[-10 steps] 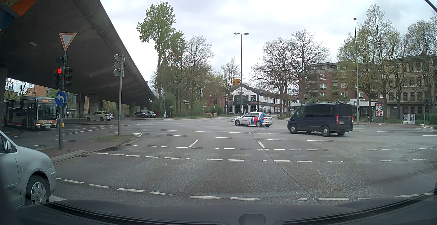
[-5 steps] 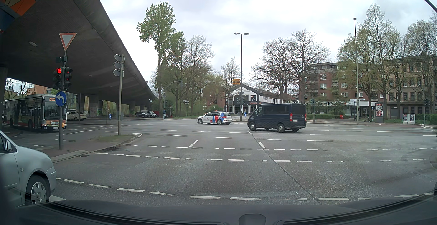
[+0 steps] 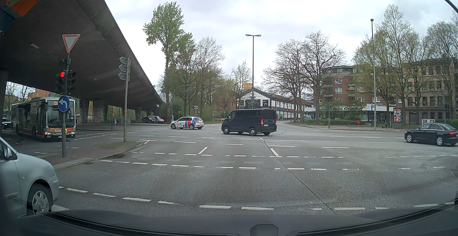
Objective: Follow the waypoints while adhering to traffic rules and regulations
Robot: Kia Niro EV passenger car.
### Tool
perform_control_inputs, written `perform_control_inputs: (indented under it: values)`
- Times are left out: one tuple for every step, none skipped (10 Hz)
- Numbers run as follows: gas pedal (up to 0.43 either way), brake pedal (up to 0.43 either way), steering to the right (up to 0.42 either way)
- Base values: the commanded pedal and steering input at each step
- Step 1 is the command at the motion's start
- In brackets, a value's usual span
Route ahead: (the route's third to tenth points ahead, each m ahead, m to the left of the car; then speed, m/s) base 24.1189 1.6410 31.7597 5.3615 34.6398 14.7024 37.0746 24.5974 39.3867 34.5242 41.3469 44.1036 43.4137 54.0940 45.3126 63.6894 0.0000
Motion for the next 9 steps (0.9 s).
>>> perform_control_inputs:
  values:
    - [0.0, 0.28, -0.011]
    - [0.0, 0.28, -0.011]
    - [0.0, 0.28, -0.011]
    - [0.0, 0.28, -0.011]
    - [0.0, 0.28, -0.011]
    - [0.0, 0.28, -0.011]
    - [0.0, 0.28, -0.011]
    - [0.0, 0.28, -0.011]
    - [0.0, 0.28, -0.011]
